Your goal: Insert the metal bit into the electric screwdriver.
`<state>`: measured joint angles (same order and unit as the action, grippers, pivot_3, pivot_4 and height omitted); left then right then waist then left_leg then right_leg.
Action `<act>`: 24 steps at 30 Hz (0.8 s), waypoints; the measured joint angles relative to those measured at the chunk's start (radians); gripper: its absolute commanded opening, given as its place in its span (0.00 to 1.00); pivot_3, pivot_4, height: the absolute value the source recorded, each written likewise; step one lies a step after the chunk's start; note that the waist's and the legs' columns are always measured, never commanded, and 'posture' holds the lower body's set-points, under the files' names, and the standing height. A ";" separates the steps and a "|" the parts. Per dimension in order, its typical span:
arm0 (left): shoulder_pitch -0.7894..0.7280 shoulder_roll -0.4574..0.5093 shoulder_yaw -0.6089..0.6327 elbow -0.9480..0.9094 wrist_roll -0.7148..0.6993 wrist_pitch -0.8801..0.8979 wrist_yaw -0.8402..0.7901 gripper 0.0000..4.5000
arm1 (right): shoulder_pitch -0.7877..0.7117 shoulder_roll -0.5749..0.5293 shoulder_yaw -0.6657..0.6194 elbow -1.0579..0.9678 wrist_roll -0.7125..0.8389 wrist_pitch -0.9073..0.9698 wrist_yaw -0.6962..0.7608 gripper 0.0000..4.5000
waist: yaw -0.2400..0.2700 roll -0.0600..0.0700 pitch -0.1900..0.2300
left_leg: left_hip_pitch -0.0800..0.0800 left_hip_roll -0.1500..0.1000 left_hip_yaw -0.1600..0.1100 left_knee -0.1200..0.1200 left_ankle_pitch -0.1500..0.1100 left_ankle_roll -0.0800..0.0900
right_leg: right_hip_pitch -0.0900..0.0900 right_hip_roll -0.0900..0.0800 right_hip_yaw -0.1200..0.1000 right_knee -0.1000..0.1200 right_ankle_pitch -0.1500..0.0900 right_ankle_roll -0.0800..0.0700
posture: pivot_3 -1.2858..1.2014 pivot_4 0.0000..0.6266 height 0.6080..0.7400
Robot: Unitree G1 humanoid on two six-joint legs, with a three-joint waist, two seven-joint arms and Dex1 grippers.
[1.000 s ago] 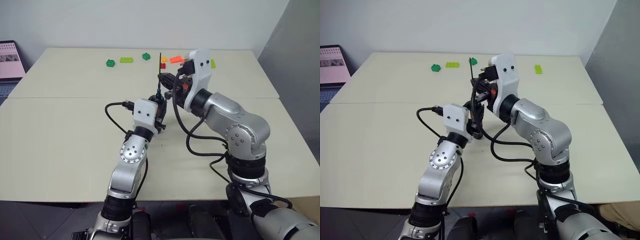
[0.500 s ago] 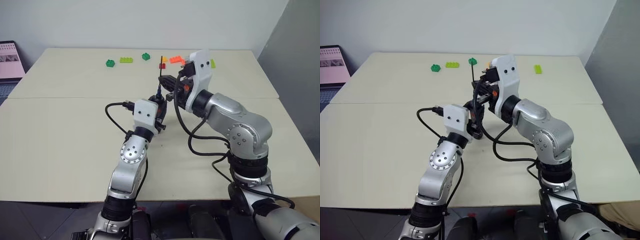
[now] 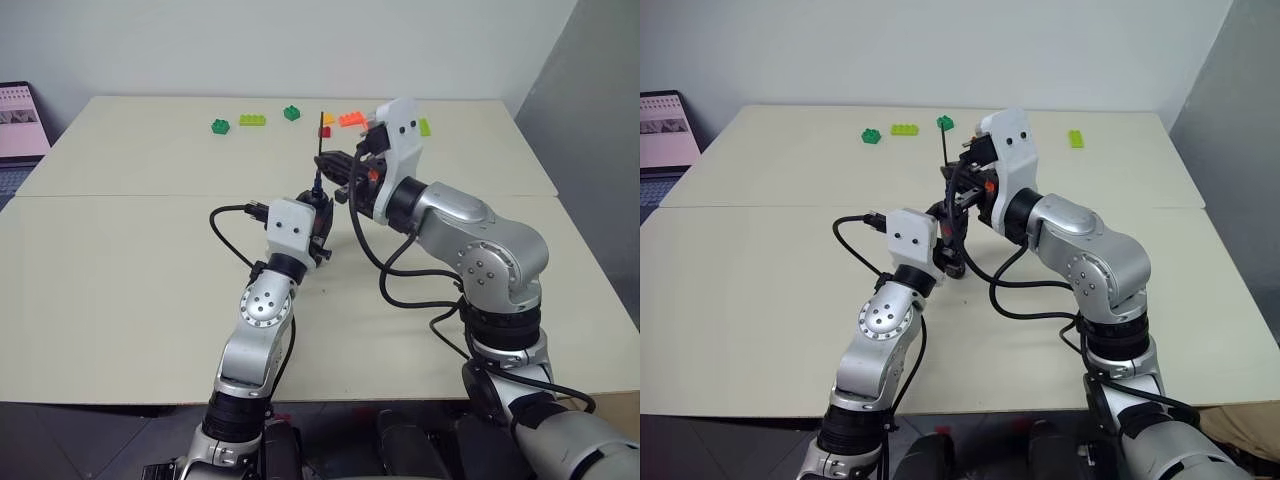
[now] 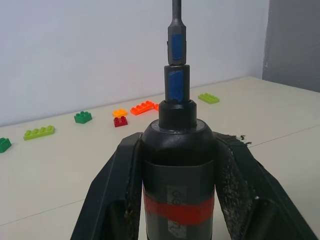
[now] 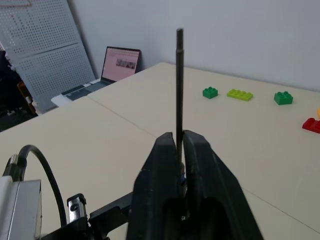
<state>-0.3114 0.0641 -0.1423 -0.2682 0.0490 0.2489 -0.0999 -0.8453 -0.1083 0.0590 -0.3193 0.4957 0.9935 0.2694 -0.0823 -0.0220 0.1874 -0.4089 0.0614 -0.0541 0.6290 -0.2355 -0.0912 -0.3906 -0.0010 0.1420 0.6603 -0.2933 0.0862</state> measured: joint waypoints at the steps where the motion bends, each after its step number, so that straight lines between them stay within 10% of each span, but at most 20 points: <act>1: 0.000 0.000 0.000 0.000 0.000 0.000 0.000 0.37 | 0.000 0.000 0.000 0.000 0.005 0.000 0.010 0.31 | 0.000 0.000 0.000 | 0.000 0.000 0.000 0.000 0.000 0.000 | 0.000 0.000 0.000 0.000 0.000 0.000 | 0.52 0.24 1.00; 12: 0.000 -0.001 0.000 0.000 0.000 0.001 0.001 0.37 | 0.000 -0.005 -0.011 -0.006 0.033 -0.027 0.033 0.86 | 0.000 0.000 0.000 | 0.000 0.000 0.000 0.000 0.000 0.000 | 0.000 0.000 0.000 0.000 0.000 0.000 | 0.52 0.24 1.00; 24: -0.011 0.001 0.003 0.005 -0.010 0.007 -0.008 0.37 | 0.014 -0.104 -0.054 0.031 -0.001 -0.095 0.058 0.86 | 0.000 0.000 0.000 | 0.000 0.000 0.000 0.000 0.000 0.000 | 0.000 0.000 0.000 -0.001 0.000 0.000 | 0.52 0.24 1.00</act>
<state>-0.3228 0.0648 -0.1395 -0.2628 0.0389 0.2559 -0.1078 -0.8312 -0.2126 0.0047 -0.2887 0.4949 0.8990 0.3274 -0.0819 -0.0220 0.1874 -0.4093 0.0613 -0.0540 0.6290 -0.2355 -0.0912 -0.3906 -0.0010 0.1421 0.6596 -0.2933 0.0862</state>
